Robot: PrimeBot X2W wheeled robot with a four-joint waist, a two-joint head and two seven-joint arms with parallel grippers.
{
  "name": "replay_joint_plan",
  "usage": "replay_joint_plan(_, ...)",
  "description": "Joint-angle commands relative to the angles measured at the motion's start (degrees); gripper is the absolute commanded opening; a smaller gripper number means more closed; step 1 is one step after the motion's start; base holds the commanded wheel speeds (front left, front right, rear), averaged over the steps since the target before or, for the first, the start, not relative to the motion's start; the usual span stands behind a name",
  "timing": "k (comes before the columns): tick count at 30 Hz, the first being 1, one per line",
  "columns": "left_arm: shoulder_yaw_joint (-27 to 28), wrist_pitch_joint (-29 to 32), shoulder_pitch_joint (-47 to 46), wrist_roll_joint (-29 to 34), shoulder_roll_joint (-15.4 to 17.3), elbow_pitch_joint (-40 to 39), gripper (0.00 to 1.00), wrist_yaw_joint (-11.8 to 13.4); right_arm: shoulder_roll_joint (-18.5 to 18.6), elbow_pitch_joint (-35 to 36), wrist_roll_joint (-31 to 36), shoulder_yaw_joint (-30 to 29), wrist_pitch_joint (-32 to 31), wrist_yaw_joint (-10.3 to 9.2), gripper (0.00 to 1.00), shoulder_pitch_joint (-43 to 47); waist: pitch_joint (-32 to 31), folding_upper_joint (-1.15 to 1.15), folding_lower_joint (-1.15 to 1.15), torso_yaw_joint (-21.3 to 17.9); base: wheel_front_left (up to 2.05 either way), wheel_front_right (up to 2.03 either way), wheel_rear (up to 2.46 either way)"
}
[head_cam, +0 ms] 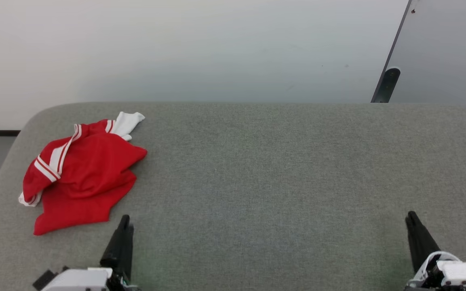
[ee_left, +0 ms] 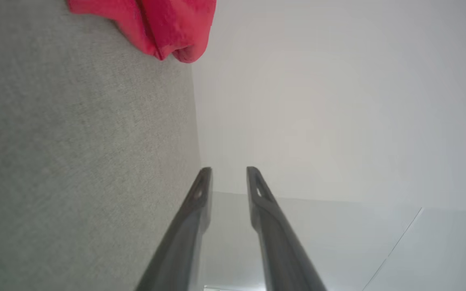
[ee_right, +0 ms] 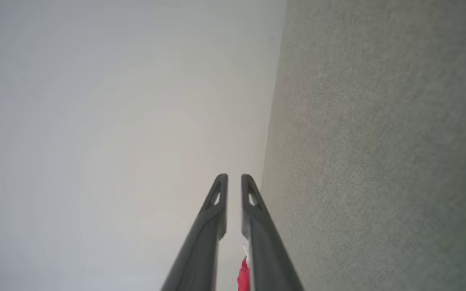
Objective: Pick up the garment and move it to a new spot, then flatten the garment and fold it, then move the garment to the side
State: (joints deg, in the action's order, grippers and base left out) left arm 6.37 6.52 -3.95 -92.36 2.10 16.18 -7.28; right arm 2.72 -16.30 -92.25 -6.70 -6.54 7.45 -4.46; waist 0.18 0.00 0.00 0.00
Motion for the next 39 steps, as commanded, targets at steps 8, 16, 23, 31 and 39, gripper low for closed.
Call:
replay_joint_plan(8,-0.59,-2.42,0.04,2.24,1.10,-2.06,1.00,-0.04,0.53,2.15,1.55,0.67,1.49,0.00,1.00,0.13,0.01,0.00,0.00,0.06,0.00,0.00,0.00)
replay_joint_plan(16,-1.13,-4.73,0.35,8.12,2.48,-1.94,1.00,-0.07,2.73,2.17,7.46,2.95,4.12,0.01,1.00,0.23,0.02,0.00,0.00,0.13,0.00,0.00,0.00)
replay_joint_plan(23,-0.31,-6.46,0.30,17.32,2.81,-2.08,1.00,-0.01,4.63,1.38,12.91,4.81,6.00,0.01,1.00,-0.82,0.03,0.00,0.00,0.13,0.00,0.00,0.00)
replay_joint_plan(31,-0.24,-8.27,0.62,29.42,3.25,-3.09,1.00,0.81,6.64,0.40,20.97,6.65,7.98,0.02,1.00,-2.17,0.06,0.00,0.00,0.13,0.00,0.00,0.00)
replay_joint_plan(39,-0.79,-9.96,0.94,39.93,4.15,-3.55,1.00,1.80,7.92,-0.81,29.92,7.99,9.80,0.02,1.00,-3.25,0.10,0.00,0.00,0.09,0.00,0.00,0.00)
